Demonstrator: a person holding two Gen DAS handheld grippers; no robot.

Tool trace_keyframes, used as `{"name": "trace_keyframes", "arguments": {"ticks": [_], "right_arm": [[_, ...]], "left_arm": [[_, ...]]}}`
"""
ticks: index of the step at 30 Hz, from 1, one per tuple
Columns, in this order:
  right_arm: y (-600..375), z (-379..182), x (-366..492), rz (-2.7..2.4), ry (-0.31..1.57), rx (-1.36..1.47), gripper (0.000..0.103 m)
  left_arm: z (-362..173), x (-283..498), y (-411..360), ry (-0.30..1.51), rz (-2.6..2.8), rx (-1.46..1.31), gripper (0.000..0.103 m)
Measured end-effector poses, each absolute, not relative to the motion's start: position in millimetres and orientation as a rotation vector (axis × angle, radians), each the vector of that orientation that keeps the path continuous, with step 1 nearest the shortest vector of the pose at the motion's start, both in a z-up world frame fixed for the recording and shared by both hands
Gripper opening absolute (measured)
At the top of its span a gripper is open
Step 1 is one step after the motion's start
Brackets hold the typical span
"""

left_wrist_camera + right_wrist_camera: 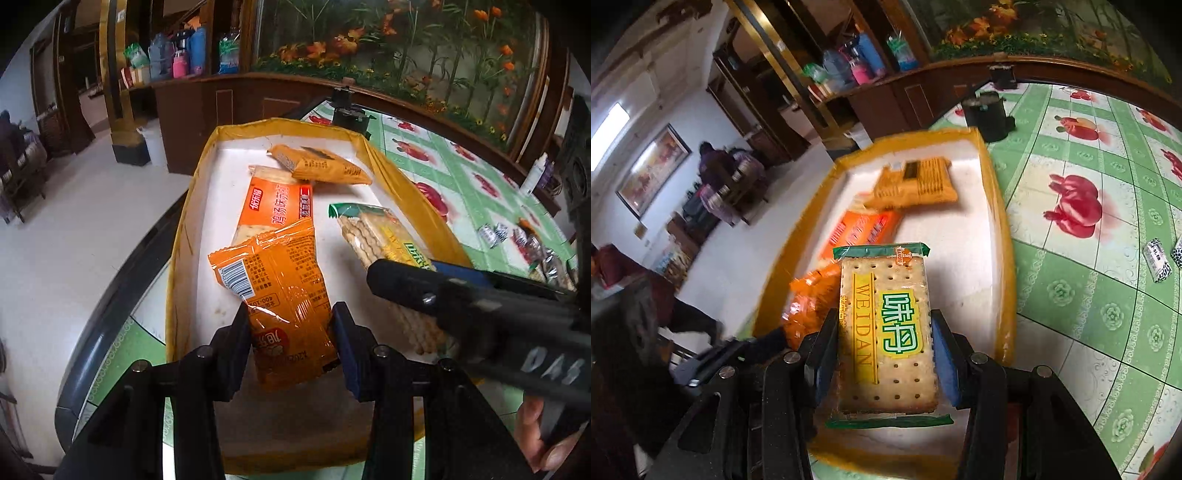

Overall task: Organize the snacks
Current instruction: 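Carry both packets to the tray and lower them inside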

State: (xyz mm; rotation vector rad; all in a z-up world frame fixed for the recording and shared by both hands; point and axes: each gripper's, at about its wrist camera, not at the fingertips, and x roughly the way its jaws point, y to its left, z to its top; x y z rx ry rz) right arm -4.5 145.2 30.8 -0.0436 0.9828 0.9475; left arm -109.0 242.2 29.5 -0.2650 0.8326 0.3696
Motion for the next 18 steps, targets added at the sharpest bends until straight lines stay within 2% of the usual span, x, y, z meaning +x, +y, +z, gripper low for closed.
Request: {"name": "trace_keyframes", "arguments": {"ticks": [8, 18], "right_arm": [[153, 25, -21, 0.890, 0.867, -0.210, 0.052], [150, 26, -23, 0.896, 0.832, -0.207, 0.052]], "left_arm": [[24, -105, 236, 0.843, 0.386, -0.212, 0.044], [24, -103, 231, 0.850, 0.383, -0.194, 0.050]]}}
